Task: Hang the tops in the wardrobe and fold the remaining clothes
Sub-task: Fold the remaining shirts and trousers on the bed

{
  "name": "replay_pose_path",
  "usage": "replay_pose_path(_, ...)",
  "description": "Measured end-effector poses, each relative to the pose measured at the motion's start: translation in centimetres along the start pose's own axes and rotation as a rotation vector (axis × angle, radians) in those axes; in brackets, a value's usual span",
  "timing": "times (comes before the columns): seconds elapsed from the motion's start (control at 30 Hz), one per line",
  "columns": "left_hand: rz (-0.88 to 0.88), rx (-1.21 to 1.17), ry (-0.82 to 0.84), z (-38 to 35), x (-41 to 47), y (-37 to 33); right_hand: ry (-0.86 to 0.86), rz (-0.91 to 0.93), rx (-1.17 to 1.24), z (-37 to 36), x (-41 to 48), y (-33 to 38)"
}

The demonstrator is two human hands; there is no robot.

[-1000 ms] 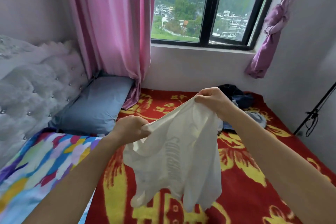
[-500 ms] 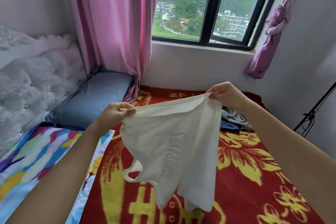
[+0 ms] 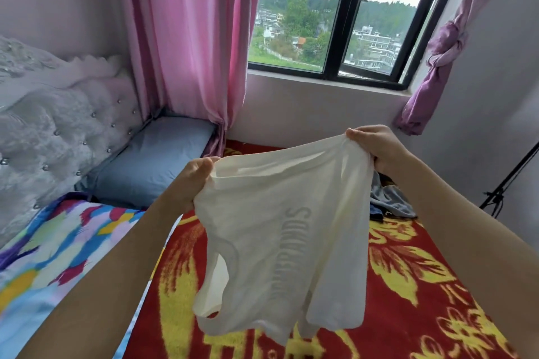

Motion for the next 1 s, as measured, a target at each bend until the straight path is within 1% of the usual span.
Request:
replay_pose_path(0.03, -0.009, 0.032, -0.020, -0.5, 0.1, -0.6, -0.002, -0.012, -0.077, 0.2, 0.1, -1.0)
replay_pose_path(0.07, 0.003, 0.068, -0.084, -0.5, 0.5, -0.8, -0.013, 0.007, -0.235, 0.2, 0.2, -1.8)
replay_pose_path(0.13, 0.077, 0.132, -0.209, -0.5, 1.5, -0.3, 0.004, 0.104, -0.573, -1.3, -0.2, -2.8)
replay_pose_path(0.17, 0.120, 0.192, -0.246, -0.7, 2.0, 0.3, 0.069, 0.151, -0.648, -3.2, -1.1, -3.2)
replay_pose_path(0.23, 0.189, 0.316, -0.257, -1.4, 2.7, 1.9, 0.271, 0.243, -0.667, -8.1, -3.9, -3.8)
replay_pose_path(0.3, 0.252, 0.404, -0.245, -2.3, 2.7, 3.4, 0.469, 0.280, -0.612, -13.1, -7.2, -4.4)
replay_pose_path(0.33, 0.268, 0.447, -0.228, -2.8, 2.6, 4.1, 0.526, 0.272, -0.561, -15.0, -8.4, -4.9)
replay_pose_path(0.37, 0.282, 0.483, -0.209, -3.1, 2.4, 4.6, 0.535, 0.262, -0.503, -16.3, -9.0, -5.4)
replay_pose_path(0.47, 0.304, 0.517, -0.176, -3.4, 1.8, 5.9, 0.471, 0.173, -0.249, -17.6, -9.4, -6.8)
replay_pose_path(0.53, 0.307, 0.512, -0.178, -3.0, 1.1, 6.3, 0.468, 0.148, -0.082, -18.1, -9.9, -7.0)
replay_pose_path(0.63, 0.267, 0.504, -0.237, -1.9, -0.5, 6.2, 0.429, 0.132, -0.010, -18.6, -10.3, -7.3)
replay_pose_path(0.73, 0.178, 0.339, -0.320, 0.2, -2.7, 7.0, 0.374, 0.133, 0.072, -17.9, -10.2, -7.0)
replay_pose_path(0.8, 0.180, 0.274, -0.392, 2.5, -5.3, 9.5, 0.362, 0.133, 0.123, -16.9, -10.3, -6.6)
replay_pose_path(0.83, 0.239, 0.264, -0.423, 3.7, -6.9, 11.8, 0.356, 0.126, 0.147, -16.3, -10.3, -6.4)
replay_pose_path(0.9, 0.448, 0.227, -0.490, 6.0, -10.8, 17.6, 0.308, 0.094, 0.196, -14.8, -10.0, -6.2)
replay_pose_path(1.0, 0.728, 0.097, -0.639, 8.1, -16.7, 25.3, 0.184, 0.073, 0.263, -12.0, -9.6, -6.0)
Point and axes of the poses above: each hand's wrist, its own x-axis towards the middle knuckle, its own z-axis out of the back of the hand, y = z × x, the point moved 9 cm from there along x, towards the middle knuckle, and after that the axes turned 15 degrees about -x, right-handed, at the moved point
